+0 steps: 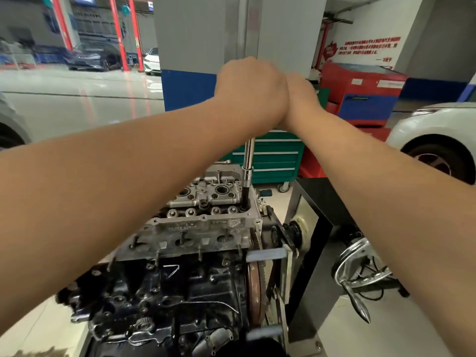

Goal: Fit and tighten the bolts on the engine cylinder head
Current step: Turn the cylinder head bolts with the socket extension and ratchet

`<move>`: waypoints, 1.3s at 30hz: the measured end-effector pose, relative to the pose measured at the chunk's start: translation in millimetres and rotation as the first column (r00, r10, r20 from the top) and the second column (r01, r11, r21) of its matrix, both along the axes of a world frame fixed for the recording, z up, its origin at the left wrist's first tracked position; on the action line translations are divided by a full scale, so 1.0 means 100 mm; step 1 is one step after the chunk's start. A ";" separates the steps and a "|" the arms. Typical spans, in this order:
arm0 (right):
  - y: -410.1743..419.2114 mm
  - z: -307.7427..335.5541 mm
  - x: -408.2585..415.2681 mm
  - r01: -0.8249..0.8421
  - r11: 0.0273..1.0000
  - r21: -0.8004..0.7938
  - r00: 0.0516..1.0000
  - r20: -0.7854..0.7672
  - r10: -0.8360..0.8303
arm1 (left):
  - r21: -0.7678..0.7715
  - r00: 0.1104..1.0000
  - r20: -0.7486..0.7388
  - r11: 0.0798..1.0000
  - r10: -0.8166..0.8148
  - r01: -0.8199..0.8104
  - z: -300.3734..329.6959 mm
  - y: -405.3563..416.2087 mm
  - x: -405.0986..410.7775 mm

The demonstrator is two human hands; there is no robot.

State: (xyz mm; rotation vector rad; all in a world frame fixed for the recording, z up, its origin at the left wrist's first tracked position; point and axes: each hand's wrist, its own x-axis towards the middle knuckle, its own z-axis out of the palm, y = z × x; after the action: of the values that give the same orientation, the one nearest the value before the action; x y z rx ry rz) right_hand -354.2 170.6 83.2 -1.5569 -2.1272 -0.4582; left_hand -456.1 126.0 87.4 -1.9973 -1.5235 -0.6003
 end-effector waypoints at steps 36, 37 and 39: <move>-0.06 0.06 0.25 0.004 0.998 0.065 0.984 0.177 -0.015 | -0.015 0.992 -0.126 1.000 -0.027 0.026 0.03 -0.06 0.08; 0.01 0.03 0.20 -0.065 0.994 0.083 0.986 0.157 0.051 | -0.019 0.994 -0.107 1.000 0.011 -0.013 0.04 -0.10 0.15; 0.10 0.01 0.07 -0.092 0.993 0.072 0.992 0.099 0.085 | 0.005 0.998 -0.043 0.999 0.036 -0.036 0.03 -0.08 0.11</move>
State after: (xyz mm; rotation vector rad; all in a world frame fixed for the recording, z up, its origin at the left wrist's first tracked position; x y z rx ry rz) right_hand -347.2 180.2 84.5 -1.4186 -2.2129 -0.5869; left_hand -445.3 118.3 90.1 -1.9630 -1.5278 -0.5416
